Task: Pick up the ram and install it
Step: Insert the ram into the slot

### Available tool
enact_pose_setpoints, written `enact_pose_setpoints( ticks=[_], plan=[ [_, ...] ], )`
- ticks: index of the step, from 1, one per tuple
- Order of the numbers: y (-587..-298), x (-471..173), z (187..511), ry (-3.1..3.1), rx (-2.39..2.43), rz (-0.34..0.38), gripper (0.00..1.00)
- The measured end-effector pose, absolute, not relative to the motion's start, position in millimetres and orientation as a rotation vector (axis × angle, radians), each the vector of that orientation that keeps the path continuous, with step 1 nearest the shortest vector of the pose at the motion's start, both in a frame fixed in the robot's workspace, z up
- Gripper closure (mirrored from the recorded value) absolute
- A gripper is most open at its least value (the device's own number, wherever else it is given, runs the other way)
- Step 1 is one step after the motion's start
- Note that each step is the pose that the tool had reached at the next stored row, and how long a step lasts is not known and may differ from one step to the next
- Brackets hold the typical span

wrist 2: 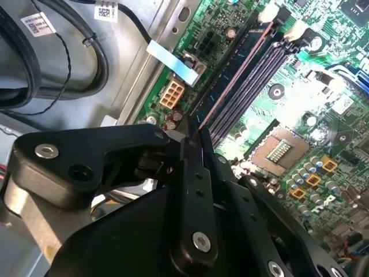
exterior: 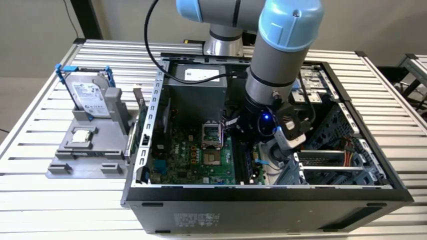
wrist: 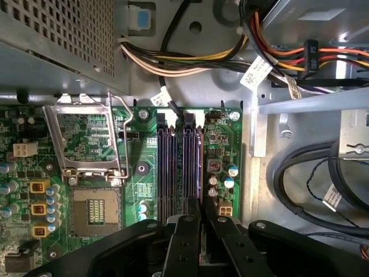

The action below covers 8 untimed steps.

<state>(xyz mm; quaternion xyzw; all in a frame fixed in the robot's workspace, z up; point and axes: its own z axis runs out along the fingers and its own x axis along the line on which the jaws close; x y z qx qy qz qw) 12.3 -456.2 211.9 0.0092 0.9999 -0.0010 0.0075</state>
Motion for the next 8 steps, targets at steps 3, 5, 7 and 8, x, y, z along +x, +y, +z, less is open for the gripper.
enact_pose_setpoints(
  ticks=[3, 5, 7, 8],
  plan=[
    [-456.4, 12.3, 212.2, 3.128, 0.029, -0.007, 1.0],
    [-456.4, 12.3, 212.1, 3.128, 0.029, -0.009, 1.0],
    [-456.5, 12.3, 212.1, 3.128, 0.029, -0.009, 1.0],
    [-456.5, 12.3, 212.0, 3.128, 0.029, -0.009, 1.0]
  ],
)
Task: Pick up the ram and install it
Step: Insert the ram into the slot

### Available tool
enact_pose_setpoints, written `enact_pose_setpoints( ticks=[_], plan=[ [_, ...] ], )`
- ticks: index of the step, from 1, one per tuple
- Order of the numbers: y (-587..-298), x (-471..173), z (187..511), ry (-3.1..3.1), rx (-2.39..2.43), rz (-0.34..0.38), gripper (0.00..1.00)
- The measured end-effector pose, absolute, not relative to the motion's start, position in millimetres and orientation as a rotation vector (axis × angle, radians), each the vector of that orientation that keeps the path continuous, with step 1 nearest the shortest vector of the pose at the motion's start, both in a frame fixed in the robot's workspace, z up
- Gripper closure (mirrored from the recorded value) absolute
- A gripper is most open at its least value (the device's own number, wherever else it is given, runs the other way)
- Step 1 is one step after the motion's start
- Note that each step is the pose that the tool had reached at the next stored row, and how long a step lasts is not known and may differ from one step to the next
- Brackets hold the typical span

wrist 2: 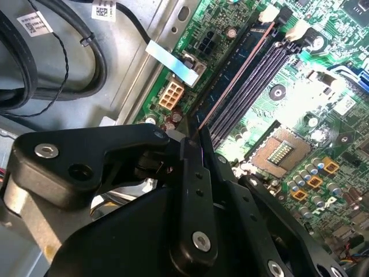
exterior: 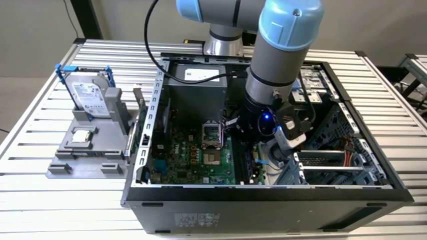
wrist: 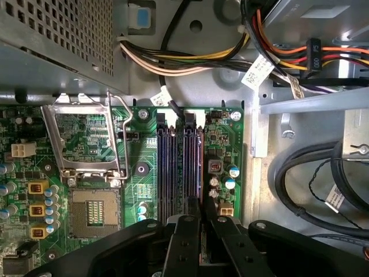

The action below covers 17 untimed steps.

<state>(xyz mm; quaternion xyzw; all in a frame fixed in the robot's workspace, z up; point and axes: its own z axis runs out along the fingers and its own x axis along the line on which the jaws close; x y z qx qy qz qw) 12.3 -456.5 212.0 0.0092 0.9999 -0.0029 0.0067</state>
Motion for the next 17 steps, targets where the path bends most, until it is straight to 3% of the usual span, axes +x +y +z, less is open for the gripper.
enact_pose_setpoints(
  ticks=[6, 7, 11, 17],
  plan=[
    [-456.6, 12.2, 212.1, 3.128, 0.029, -0.01, 1.0],
    [-456.5, 12.2, 212.0, 3.128, 0.029, -0.009, 0.0],
    [-456.5, 12.2, 213.9, 3.128, 0.029, -0.009, 0.0],
    [-456.5, 12.2, 241.7, 3.128, 0.032, -0.009, 0.0]
  ],
)
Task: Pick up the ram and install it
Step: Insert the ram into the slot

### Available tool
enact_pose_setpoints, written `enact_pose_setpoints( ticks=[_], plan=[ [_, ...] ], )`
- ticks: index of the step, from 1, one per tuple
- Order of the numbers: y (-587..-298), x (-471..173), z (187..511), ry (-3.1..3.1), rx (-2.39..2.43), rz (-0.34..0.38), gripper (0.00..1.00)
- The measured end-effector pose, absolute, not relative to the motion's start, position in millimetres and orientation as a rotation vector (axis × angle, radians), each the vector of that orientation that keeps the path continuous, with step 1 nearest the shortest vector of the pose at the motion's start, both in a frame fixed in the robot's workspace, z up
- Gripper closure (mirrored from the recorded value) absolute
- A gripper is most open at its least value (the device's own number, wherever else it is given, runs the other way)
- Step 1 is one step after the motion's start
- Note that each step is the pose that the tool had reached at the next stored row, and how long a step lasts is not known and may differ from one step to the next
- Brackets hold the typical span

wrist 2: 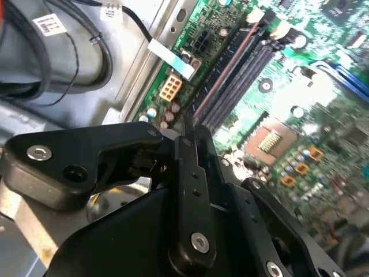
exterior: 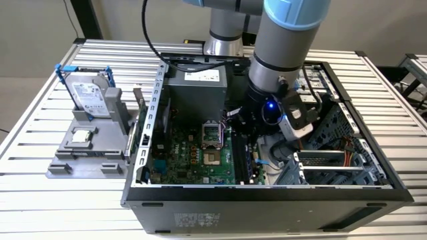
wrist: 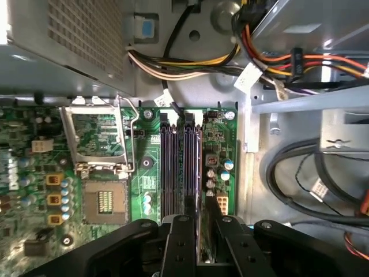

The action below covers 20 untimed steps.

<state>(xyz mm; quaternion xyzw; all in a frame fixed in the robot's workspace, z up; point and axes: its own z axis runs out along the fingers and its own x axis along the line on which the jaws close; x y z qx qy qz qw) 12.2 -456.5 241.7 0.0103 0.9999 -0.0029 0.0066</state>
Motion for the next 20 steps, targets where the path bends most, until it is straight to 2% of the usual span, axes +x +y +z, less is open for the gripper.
enact_pose_setpoints(
  ticks=[6, 7, 20],
  plan=[
    [-456.5, 12.3, 252.6, 3.128, 0.032, -0.01, 0.0],
    [-456.5, 12.2, 252.8, 3.128, 0.032, -0.01, 1.0],
    [-456.5, 12.2, 253.7, 3.128, 0.032, -0.01, 1.0]
  ],
)
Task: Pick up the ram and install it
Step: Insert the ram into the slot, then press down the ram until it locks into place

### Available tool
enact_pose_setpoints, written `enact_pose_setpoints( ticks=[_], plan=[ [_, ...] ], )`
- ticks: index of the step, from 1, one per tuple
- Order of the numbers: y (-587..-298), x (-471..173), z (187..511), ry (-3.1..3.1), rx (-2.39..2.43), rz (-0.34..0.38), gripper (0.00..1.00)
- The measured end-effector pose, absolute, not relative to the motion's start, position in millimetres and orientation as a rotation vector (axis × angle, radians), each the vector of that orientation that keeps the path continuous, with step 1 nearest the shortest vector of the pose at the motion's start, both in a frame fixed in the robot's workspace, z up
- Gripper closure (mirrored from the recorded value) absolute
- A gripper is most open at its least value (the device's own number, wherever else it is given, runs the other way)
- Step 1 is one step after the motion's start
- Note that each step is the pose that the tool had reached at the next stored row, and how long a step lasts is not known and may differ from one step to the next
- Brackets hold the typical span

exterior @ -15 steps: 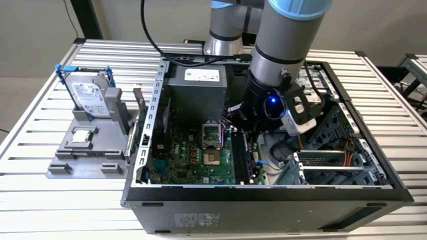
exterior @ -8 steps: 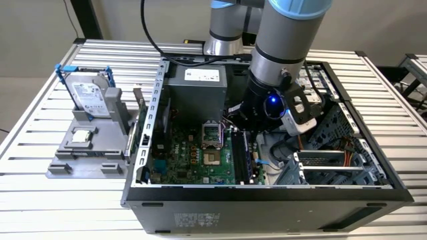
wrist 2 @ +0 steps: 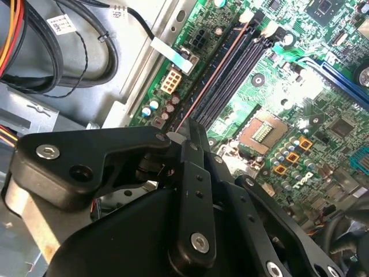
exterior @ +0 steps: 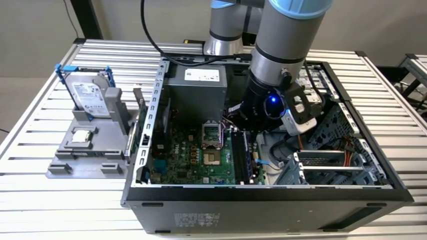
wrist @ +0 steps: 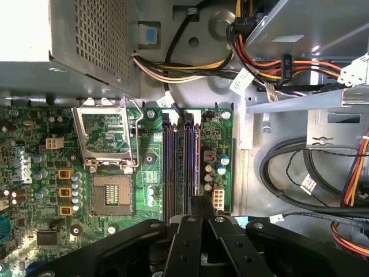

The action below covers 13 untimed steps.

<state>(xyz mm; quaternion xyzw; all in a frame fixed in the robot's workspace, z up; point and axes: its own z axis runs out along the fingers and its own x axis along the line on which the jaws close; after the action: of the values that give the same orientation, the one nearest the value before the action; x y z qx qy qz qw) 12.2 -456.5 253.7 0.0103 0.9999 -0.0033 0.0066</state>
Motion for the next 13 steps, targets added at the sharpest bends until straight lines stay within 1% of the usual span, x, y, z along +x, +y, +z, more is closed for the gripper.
enact_pose_setpoints(
  ticks=[6, 13],
  plan=[
    [-456.5, 12.2, 253.9, 3.128, 0.023, -0.01, 1.0],
    [-456.5, 12.2, 253.9, 3.125, -0.134, -0.011, 1.0]
  ],
)
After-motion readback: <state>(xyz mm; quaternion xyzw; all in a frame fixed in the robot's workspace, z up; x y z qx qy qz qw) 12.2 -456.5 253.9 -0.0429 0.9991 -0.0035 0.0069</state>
